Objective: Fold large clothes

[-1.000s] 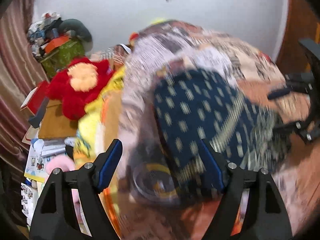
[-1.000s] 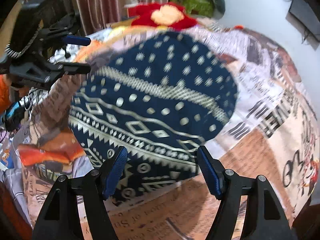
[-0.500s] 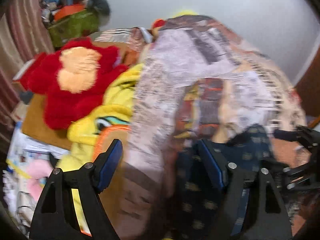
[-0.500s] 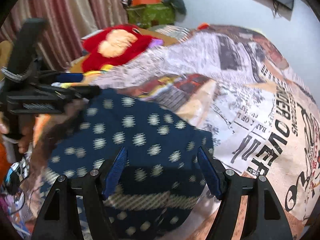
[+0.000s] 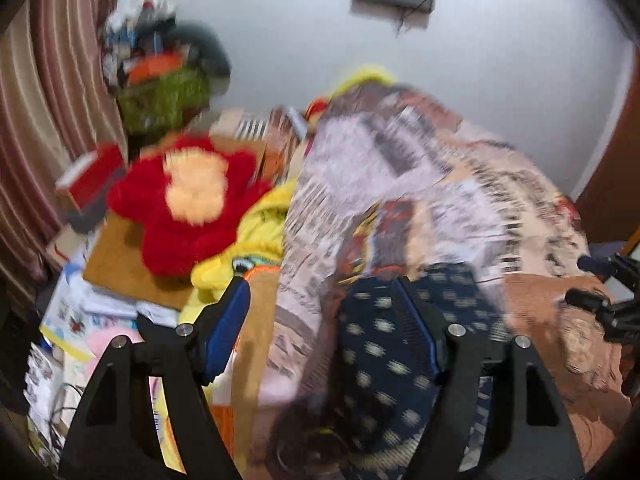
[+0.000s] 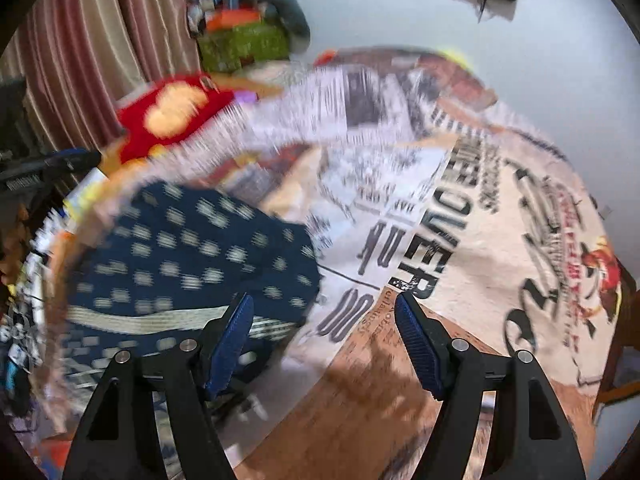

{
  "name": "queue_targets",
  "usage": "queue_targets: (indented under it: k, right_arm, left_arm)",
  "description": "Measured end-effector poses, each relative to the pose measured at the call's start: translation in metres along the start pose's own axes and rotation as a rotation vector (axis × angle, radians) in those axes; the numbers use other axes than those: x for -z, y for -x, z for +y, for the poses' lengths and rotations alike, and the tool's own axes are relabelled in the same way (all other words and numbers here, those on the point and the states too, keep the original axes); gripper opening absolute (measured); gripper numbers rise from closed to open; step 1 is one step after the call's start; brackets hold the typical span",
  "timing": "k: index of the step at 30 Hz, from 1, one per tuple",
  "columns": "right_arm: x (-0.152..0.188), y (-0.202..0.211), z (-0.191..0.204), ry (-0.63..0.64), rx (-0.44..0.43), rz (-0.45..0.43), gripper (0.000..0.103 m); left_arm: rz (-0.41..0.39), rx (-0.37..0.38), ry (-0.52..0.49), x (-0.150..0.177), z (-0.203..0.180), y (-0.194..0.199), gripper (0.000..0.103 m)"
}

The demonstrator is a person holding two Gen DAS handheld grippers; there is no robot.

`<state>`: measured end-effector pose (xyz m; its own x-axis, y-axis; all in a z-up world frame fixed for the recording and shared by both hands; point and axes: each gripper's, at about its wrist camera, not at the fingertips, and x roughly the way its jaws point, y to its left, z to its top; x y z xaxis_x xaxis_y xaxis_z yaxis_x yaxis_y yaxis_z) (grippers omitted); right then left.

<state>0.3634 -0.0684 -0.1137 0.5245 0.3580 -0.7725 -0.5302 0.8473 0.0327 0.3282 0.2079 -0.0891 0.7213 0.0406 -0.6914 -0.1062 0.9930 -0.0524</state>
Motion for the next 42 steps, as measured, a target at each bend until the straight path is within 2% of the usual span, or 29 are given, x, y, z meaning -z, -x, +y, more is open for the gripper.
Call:
queue_targets:
  k: [4,8,11,15,20,24,25,26,30,32,37,42]
  right_arm:
    - [0.002,0.087,0.023,-0.019,-0.033,-0.182,0.071]
    - [0.01,0.168,0.049,-0.022,-0.058,-0.362,0.071]
    - [0.027,0.229,0.071,-0.037,-0.075,-0.493,0.071]
    - [0.059,0.29,0.097,-0.036,-0.038,-0.638,0.072]
    - [0.104,0.341,0.129,-0.03,0.003,-0.767,0.077]
    - [0.127,0.357,0.146,-0.043,0.023,-0.814,0.08]
    - [0.131,0.36,0.15,-0.046,0.029,-0.821,0.083]
    - [0.134,0.361,0.153,-0.047,0.035,-0.825,0.085]
    - [0.15,0.366,0.163,-0.049,0.067,-0.823,0.092]
    - [0.153,0.365,0.168,-0.045,0.097,-0.818,0.095]
    - [0.16,0.361,0.172,-0.067,0.121,-0.805,0.103]
    - [0.161,0.351,0.168,-0.091,0.129,-0.763,0.103]
  left_arm:
    - [-0.114,0.048,-0.034,0.007,-0.029,0.08,0.073]
    - [-0.257,0.079,-0.08,0.027,-0.063,0.164,0.073]
    - [-0.351,0.065,-0.093,0.05,-0.084,0.219,0.073]
    - [-0.437,0.085,-0.091,0.081,-0.103,0.273,0.073]
    - [-0.568,0.048,-0.082,0.116,-0.119,0.329,0.075]
    - [-0.667,0.008,-0.024,0.136,-0.117,0.36,0.081]
    - [-0.684,0.004,-0.008,0.14,-0.116,0.365,0.086]
    - [-0.697,0.004,0.004,0.144,-0.115,0.37,0.092]
    - [-0.732,-0.018,0.023,0.153,-0.113,0.378,0.101]
    - [-0.733,-0.043,0.018,0.157,-0.115,0.379,0.102]
    - [-0.701,-0.053,0.021,0.161,-0.117,0.372,0.103]
    - [-0.669,-0.057,0.043,0.161,-0.113,0.364,0.103]
